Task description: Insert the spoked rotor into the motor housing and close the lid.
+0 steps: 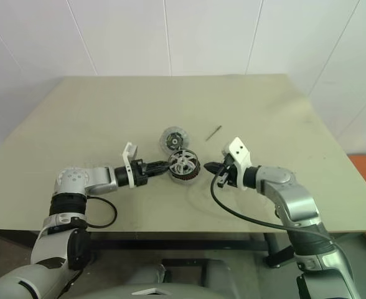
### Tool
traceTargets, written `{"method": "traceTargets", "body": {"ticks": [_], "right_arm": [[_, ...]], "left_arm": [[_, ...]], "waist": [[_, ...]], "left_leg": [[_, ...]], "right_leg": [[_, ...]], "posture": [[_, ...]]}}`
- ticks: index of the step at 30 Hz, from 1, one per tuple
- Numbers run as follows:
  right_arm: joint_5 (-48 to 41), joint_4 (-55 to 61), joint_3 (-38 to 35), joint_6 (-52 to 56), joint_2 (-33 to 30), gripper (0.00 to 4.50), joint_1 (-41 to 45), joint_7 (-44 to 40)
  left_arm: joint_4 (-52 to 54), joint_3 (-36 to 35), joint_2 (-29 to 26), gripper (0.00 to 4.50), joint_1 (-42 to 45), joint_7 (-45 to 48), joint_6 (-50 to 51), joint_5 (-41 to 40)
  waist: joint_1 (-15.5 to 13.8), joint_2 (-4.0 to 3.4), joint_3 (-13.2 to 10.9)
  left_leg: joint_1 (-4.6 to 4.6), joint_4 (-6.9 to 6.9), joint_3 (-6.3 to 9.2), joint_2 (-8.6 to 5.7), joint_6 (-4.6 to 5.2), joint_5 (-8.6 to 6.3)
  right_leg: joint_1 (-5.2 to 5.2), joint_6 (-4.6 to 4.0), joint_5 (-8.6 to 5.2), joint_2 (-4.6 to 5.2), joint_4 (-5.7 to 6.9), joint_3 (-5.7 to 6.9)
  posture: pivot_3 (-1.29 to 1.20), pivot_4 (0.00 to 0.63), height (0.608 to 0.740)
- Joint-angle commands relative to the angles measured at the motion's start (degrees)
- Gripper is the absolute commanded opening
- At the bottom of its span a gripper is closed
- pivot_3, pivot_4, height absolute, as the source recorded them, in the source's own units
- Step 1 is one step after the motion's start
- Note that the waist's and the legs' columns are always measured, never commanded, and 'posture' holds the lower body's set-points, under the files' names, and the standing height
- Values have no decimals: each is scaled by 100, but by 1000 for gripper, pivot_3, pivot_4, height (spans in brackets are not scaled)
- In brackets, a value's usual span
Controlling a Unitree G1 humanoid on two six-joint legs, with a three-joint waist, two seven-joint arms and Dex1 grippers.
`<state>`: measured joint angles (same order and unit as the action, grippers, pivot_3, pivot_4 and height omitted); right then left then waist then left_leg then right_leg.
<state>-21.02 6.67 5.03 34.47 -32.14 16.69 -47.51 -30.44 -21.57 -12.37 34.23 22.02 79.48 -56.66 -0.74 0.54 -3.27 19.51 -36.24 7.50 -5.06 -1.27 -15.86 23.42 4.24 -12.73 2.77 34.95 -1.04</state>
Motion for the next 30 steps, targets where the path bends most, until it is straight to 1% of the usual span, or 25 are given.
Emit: {"method": "traceTargets", "body": {"ticks": [1, 30], "right_arm": [[-71, 151, -152, -92, 33, 0, 90, 24], [-181, 269, -184, -95, 56, 0, 10, 114]], "left_arm": [[6, -50, -3, 373, 172, 138, -21, 61], [-85, -71, 84, 373, 171, 533, -206, 545]], "waist": [[2, 0, 0], [0, 0, 0]], "left_leg": [[0, 0, 0, 0, 0, 0], [-1, -2, 0, 0, 2, 1]], "right_leg": [[0, 0, 0, 0, 0, 0], [-2, 0, 0, 0, 1, 0]], "posture": [[0, 0, 740], [0, 0, 740]]}}
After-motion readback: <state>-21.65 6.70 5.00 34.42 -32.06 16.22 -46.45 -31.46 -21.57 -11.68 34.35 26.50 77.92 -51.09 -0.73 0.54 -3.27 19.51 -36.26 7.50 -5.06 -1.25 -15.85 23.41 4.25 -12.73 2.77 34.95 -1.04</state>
